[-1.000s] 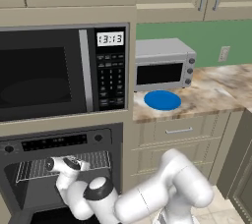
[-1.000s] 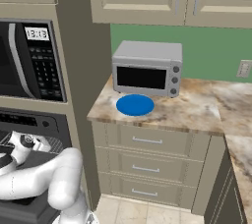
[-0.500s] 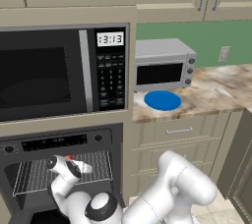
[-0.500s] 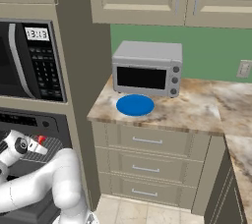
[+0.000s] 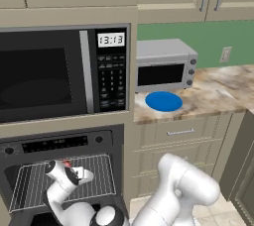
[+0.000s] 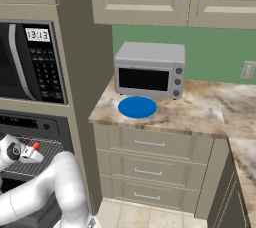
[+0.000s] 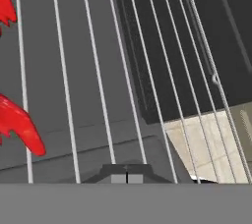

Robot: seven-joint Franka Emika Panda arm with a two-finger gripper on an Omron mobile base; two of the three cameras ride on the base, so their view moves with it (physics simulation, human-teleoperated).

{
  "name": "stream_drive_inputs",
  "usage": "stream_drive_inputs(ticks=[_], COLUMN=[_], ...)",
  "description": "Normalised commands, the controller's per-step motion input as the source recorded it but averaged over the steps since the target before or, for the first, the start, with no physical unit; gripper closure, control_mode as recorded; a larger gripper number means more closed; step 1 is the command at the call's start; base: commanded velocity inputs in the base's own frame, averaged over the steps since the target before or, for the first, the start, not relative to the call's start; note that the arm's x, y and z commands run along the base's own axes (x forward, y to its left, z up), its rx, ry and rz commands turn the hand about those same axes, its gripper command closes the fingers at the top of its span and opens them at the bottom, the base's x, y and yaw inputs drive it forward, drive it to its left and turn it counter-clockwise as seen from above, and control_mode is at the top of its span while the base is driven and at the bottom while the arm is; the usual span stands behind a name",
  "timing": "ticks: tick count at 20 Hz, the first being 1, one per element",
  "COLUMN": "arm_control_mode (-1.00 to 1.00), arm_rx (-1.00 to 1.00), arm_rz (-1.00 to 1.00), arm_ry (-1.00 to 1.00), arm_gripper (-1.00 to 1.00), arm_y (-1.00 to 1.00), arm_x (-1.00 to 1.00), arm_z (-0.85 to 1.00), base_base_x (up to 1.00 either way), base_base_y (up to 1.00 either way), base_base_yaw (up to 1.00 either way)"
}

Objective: Take the fish from the oven and place it on the plate on the counter.

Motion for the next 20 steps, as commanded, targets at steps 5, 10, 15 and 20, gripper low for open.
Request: stream_drive_inputs(ticks=[5, 10, 15, 20], arm_control_mode=[-1.0, -1.0, -1.0, -1.0], arm_rx=[-0.26, -0.25, 0.04, 0.46], arm_rz=[0.04, 0.04, 0.06, 0.12], arm_ry=[0.24, 0.25, 0.16, -0.25], arm_gripper=[1.0, 1.0, 1.0, 1.0], arm_y=[0.0, 0.0, -0.27, 0.0], arm_x=[-1.0, -1.0, -1.0, -0.94], arm_z=[-1.0, -1.0, -0.54, 0.86], base_base_x=[0.0, 0.0, 0.0, 0.0], base_base_y=[0.0, 0.0, 0.0, 0.0], base_base_yaw=[0.0, 0.0, 0.0, 0.0])
